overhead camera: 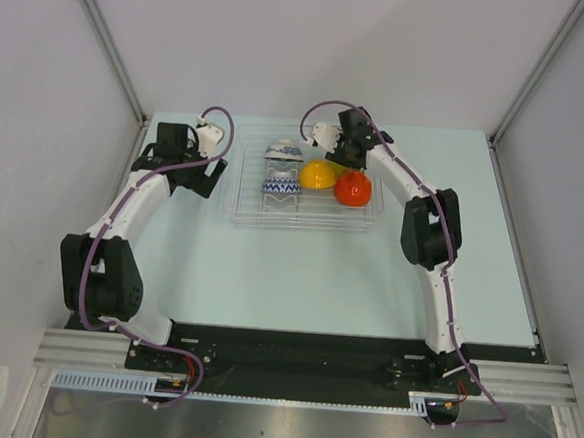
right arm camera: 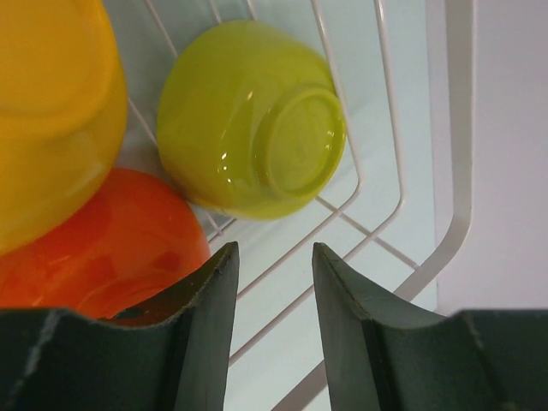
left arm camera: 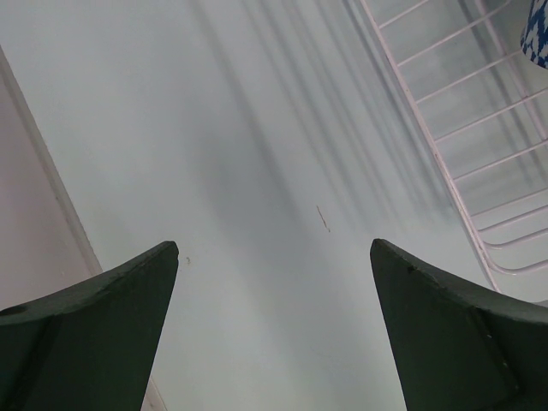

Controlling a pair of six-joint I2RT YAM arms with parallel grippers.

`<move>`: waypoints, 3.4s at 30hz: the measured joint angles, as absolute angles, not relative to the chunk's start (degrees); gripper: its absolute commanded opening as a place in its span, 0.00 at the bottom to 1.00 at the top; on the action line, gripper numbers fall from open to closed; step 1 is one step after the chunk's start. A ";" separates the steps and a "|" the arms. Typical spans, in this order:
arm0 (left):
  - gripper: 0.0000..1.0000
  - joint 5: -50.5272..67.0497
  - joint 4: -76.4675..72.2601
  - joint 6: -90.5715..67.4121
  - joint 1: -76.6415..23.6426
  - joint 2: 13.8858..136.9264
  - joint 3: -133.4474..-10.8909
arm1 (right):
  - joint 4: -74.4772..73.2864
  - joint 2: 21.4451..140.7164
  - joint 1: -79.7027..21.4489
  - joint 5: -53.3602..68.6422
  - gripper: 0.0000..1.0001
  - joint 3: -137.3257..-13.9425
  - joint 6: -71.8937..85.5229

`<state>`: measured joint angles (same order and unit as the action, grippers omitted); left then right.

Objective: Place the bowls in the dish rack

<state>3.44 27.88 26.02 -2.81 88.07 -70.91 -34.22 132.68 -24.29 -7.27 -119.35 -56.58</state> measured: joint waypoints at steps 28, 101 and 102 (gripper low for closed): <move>1.00 4.91 26.89 25.52 -3.68 89.93 -70.04 | -58.85 132.68 -22.02 2.52 0.42 -122.93 -63.29; 1.00 1.69 23.59 25.47 -7.18 93.65 -67.85 | -64.40 131.48 -24.99 10.35 0.49 -125.73 -58.54; 1.00 1.69 23.57 25.47 -7.20 93.65 -67.77 | -64.34 131.63 -25.04 10.35 0.49 -125.56 -58.54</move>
